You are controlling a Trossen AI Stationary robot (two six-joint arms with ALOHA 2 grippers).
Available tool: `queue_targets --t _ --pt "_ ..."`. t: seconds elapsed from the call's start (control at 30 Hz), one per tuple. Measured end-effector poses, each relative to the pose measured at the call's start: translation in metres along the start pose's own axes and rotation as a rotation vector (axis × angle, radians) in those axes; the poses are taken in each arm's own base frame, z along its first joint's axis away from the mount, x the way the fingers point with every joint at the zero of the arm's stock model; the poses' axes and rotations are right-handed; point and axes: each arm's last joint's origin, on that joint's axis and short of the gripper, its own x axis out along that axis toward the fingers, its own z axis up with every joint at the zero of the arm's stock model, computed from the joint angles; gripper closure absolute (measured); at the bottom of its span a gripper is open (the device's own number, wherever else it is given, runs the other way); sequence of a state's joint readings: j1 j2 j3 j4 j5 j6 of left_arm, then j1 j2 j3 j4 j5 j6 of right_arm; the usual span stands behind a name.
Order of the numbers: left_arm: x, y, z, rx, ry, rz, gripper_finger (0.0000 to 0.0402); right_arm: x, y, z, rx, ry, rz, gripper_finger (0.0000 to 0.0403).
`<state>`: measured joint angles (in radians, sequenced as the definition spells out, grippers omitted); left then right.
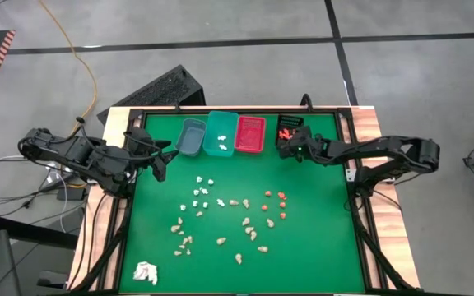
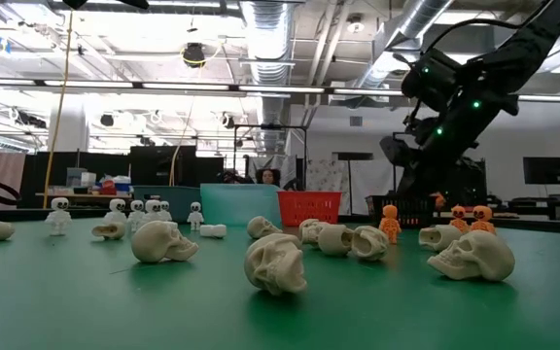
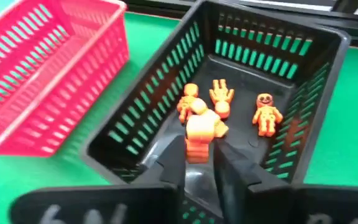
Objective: Sort Halloween decoration
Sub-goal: Put the orange skeleton toy into the black bin
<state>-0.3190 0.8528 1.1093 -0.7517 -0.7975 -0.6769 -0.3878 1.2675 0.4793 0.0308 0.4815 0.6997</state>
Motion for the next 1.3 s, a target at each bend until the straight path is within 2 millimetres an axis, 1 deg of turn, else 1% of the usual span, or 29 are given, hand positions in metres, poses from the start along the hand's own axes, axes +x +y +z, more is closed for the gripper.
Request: queue_targets --t 0.17,0.33,0.47,0.6,0.7,0.83,0.97,1.1,1.3 --pt "0.0 0.0 0.0 0.0 0.0 0.0 0.0191 -0.006 0.001 0.006 0.022 -0.023 0.041 0.0267" --pt "0.0 0.0 0.0 0.002 0.0 0.0 0.0191 -0.016 0.001 0.013 0.028 -0.061 0.072 0.0248" --pt "0.0 0.0 0.0 0.003 0.0 0.0 0.0191 -0.032 0.008 0.02 -0.119 -0.108 0.198 0.0246" --pt "0.0 0.0 0.0 0.012 0.001 0.0 0.0191 -0.054 0.022 0.018 -0.324 -0.108 0.448 0.0246" --pt "0.0 0.0 0.0 0.012 0.001 0.001 0.0191 -0.067 0.033 0.008 -0.403 -0.067 0.6 0.0246" --pt "0.0 0.0 0.0 0.016 0.002 0.001 0.0191 -0.078 0.048 -0.014 -0.486 -0.005 0.702 0.025" --pt "0.0 0.0 0.0 0.018 0.003 0.001 0.0191 -0.082 0.061 -0.04 -0.554 0.053 0.712 0.0255" --pt "0.0 0.001 -0.001 0.021 0.006 0.004 0.0191 -0.081 0.069 -0.06 -0.593 0.107 0.713 0.0256" --pt "0.0 0.001 -0.002 0.019 0.013 0.009 0.0191 -0.078 0.079 -0.077 -0.614 0.126 0.746 0.0257"
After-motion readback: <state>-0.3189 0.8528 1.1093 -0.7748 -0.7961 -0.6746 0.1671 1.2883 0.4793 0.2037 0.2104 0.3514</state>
